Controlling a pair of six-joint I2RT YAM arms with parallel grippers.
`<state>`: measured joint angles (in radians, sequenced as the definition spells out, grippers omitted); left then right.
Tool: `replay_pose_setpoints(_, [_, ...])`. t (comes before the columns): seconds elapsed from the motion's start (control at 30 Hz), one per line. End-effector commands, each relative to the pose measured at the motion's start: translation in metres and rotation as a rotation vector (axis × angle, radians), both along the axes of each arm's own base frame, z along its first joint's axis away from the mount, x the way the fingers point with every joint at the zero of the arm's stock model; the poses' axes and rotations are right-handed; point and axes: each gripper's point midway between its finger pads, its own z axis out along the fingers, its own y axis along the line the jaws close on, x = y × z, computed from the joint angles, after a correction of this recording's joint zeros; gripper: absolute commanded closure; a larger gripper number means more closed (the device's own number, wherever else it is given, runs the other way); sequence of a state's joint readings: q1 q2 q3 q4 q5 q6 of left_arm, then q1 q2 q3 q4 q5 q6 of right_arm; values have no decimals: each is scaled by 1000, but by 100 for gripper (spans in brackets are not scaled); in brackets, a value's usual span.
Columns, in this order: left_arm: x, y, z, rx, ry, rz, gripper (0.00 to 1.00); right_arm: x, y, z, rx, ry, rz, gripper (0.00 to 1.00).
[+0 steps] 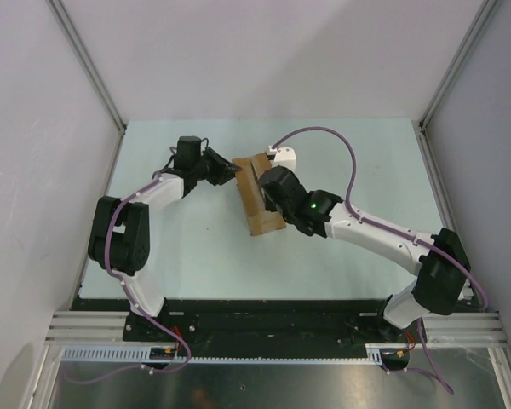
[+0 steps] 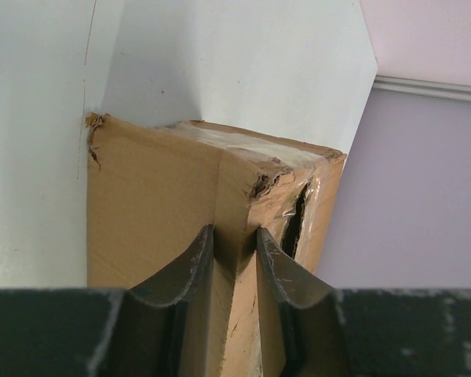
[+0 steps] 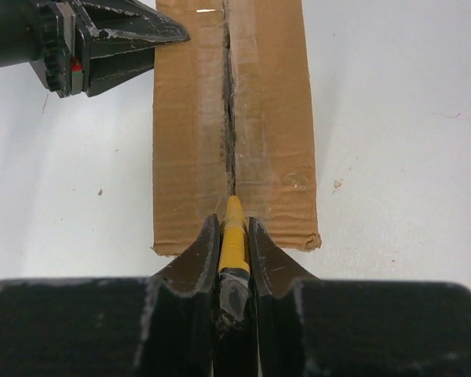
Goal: Unpack the express box
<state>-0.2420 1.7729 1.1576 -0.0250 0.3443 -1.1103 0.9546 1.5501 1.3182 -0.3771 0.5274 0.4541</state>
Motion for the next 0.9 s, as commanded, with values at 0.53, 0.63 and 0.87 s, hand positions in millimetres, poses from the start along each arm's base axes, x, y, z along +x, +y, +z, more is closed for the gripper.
replay_pose_setpoints(0.53, [-25, 8, -47, 52, 188, 8, 69, -58, -26, 11, -69, 47, 95, 100])
replay_pose_setpoints(0.63, [-21, 7, -33, 56, 144, -3, 66, -62, -32, 24, -40, 31, 99, 100])
replay_pose_setpoints(0.87, [-12, -5, 13, 37, 8, -99, 46, -58, -39, 26, -2, 32, 100, 100])
